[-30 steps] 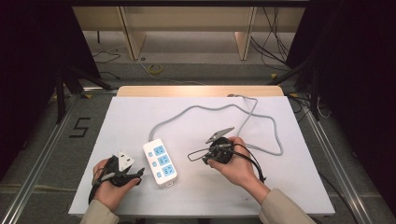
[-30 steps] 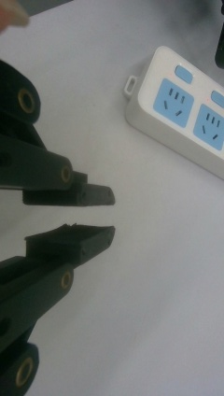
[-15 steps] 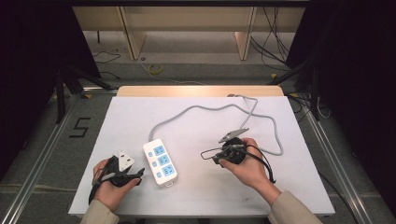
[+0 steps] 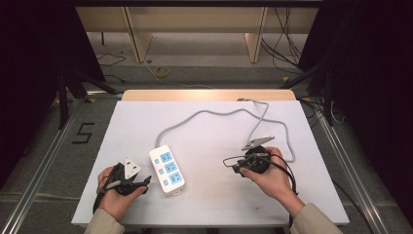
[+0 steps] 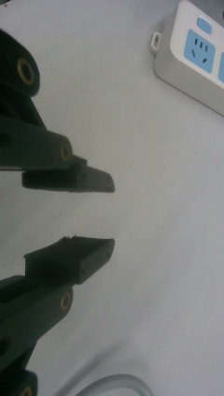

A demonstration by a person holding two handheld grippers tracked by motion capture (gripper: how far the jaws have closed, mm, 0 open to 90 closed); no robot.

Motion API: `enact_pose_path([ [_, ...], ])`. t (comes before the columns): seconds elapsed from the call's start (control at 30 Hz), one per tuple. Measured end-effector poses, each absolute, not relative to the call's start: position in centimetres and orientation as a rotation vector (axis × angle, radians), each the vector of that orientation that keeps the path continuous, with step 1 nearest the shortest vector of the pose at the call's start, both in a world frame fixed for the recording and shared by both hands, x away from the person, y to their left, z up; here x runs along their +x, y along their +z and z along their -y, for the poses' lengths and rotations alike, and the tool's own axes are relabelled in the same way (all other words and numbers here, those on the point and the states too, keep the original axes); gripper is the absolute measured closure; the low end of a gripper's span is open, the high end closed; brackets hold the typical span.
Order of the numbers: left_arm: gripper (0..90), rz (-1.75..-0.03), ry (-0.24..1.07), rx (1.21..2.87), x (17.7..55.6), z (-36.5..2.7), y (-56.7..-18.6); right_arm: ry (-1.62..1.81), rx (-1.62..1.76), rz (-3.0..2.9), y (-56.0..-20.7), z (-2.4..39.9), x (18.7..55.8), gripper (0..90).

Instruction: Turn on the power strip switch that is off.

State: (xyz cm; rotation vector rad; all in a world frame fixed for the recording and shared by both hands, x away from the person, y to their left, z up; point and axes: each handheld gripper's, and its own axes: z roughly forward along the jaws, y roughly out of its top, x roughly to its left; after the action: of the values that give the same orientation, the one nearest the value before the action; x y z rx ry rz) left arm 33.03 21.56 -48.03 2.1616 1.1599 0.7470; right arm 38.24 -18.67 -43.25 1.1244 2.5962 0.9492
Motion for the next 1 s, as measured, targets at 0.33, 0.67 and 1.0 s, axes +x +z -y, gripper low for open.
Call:
enact_pose_path([
  [0.33,29.0,-1.157,0.744,2.166,33.0,-21.5,-48.0,0.966,1.177,-2.549,-43.8,21.4,37.3,58.7],
  [0.67,28.8,-1.162,0.74,2.163,33.0,-21.5,-48.1,0.98,1.226,-2.493,-44.1,24.1,36.8,54.6],
  [1.0,28.6,-1.164,0.738,2.165,33.0,-21.5,-48.1,0.965,1.271,-2.443,-44.8,26.5,36.2,51.9],
])
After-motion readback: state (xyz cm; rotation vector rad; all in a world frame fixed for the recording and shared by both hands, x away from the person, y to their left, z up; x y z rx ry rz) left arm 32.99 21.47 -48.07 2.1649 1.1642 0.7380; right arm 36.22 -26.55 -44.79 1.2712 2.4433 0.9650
